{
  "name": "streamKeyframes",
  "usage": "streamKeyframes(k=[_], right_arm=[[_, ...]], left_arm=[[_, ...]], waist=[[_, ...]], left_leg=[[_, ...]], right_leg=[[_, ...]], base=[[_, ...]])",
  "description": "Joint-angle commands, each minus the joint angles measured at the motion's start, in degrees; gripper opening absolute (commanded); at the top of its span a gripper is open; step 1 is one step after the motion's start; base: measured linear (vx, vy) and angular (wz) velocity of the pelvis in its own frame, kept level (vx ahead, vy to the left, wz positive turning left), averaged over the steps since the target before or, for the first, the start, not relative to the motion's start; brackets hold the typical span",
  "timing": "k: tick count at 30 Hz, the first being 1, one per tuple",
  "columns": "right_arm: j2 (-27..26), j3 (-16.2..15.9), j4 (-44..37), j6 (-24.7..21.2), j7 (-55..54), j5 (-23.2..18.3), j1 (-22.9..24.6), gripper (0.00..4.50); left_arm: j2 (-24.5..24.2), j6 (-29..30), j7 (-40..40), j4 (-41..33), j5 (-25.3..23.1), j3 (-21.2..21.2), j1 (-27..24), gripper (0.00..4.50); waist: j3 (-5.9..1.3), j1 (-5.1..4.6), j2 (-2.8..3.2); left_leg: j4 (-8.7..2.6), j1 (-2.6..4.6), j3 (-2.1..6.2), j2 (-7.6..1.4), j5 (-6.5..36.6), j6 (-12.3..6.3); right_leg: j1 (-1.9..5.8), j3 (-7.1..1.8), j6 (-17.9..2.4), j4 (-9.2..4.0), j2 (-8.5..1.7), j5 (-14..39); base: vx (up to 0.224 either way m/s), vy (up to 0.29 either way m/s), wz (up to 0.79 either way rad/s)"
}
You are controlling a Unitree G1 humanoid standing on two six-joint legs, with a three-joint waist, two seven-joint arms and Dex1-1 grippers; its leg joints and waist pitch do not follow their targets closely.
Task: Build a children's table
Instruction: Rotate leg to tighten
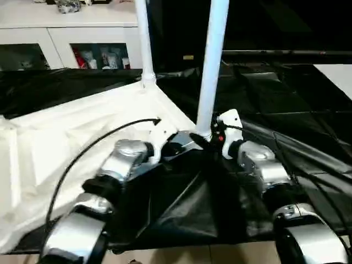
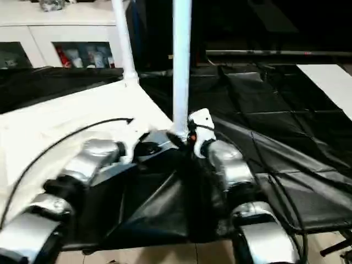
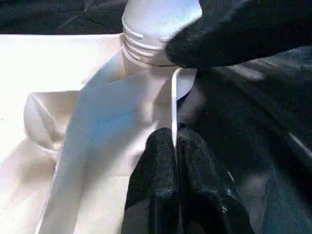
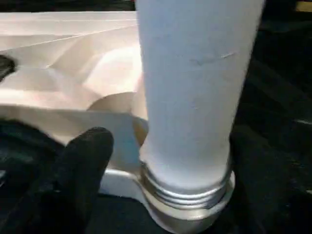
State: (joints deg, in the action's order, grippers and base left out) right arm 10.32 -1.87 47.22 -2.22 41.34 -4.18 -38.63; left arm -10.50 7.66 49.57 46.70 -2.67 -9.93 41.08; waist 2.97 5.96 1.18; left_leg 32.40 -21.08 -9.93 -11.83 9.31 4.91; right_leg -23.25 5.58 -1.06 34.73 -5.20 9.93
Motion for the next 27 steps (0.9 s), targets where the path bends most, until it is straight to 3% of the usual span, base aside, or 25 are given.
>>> streamKeyframes(k=[1, 5, 9, 11, 14, 15, 22, 27], right_arm=[[1.2, -2.4, -2.0, -1.2, 6.9, -0.7, 0.9, 4.17], [3.8, -2.9, -3.7, -2.3, 12.6, -1.7, 1.7, 4.17], [6.7, -4.5, -5.2, -3.8, 20.1, -2.1, 2.9, 4.17], [6.9, -4.9, -4.9, -3.7, 20.6, -1.7, 3.1, 3.9], [6.4, -4.6, -4.5, -4.0, 20.6, -2.0, 3.0, 3.72], [6.3, -4.5, -4.4, -4.0, 20.6, -2.1, 3.0, 3.48], [5.0, -4.4, -3.9, -4.5, 18.1, -1.9, 3.5, 2.98], [2.3, -3.5, -1.6, -4.2, 8.5, 0.1, 3.7, 2.66]], left_arm=[[0.2, -2.2, 5.4, -3.6, 3.9, 0.1, -1.1, 0.0], [-1.3, -1.6, 9.4, -5.8, 4.9, -0.1, -2.4, 0.0], [-3.5, -0.6, 14.2, -8.1, 6.1, -0.2, -4.0, 0.0], [-3.7, -0.4, 14.4, -8.5, 6.2, 0.0, -4.2, 0.0], [-4.0, 0.1, 15.0, -9.4, 6.1, 0.3, -4.6, 0.0], [-4.0, 0.2, 15.0, -9.6, 6.1, 0.3, -4.6, 0.0], [-4.1, 0.5, 14.2, -9.8, 5.8, 0.5, -4.7, 0.0], [-2.5, 0.7, 8.8, -7.3, 4.0, 0.9, -3.2, 0.0]], waist=[[-3.94, 0.45, -0.36], [-3.91, 0.84, -0.26], [-3.86, 1.23, -0.18], [-3.8, 1.31, -0.26], [-3.75, 1.37, -0.4], [-3.83, 1.38, -0.26], [-3.97, 1.37, -0.29], [-3.66, 0.96, -0.37]], left_leg=[[-3.01, 0.03, 0.1, -1.34, 11.7, -4.39], [-2.96, 0.22, -0.03, -1.49, 12.4, -4.57], [-3.0, 0.39, -0.05, -1.5, 13.4, -4.12], [-3.05, 0.43, -0.06, -1.45, 13.8, -3.83], [-3.13, 0.43, -0.01, -1.45, 13.9, -3.42], [-3.15, 0.43, 0.05, -1.51, 13.5, -3.31], [-3.02, 0.31, 0.0, -1.44, 12.1, -3.64], [-3.35, 0.47, 0.13, -1.32, 14.2, -2.25]], right_leg=[[3.46, -2.66, -12.0, -4.37, -3.35, 11.7], [3.29, -2.73, -12.8, -4.26, -3.39, 11.6], [3.24, -2.77, -12.2, -4.46, -3.44, 13.6], [3.18, -2.76, -11.8, -4.63, -3.45, 15.2], [3.16, -2.77, -11.2, -4.76, -3.53, 16.7], [3.14, -2.78, -11.0, -4.69, -3.54, 16.8], [3.16, -2.77, -11.8, -4.33, -3.43, 13.6], [2.95, -2.75, -9.9, -5.03, -3.61, 19.4]], base=[[0.0, 0.0, 0.0], [0.0, 0.0, 0.0], [0.0, 0.0, 0.0], [0.0, 0.0, 0.0], [0.0, 0.0, 0.0], [0.0, 0.0, 0.0], [0.0, 0.0, 0.0], [0.0, 0.0, 0.0]])
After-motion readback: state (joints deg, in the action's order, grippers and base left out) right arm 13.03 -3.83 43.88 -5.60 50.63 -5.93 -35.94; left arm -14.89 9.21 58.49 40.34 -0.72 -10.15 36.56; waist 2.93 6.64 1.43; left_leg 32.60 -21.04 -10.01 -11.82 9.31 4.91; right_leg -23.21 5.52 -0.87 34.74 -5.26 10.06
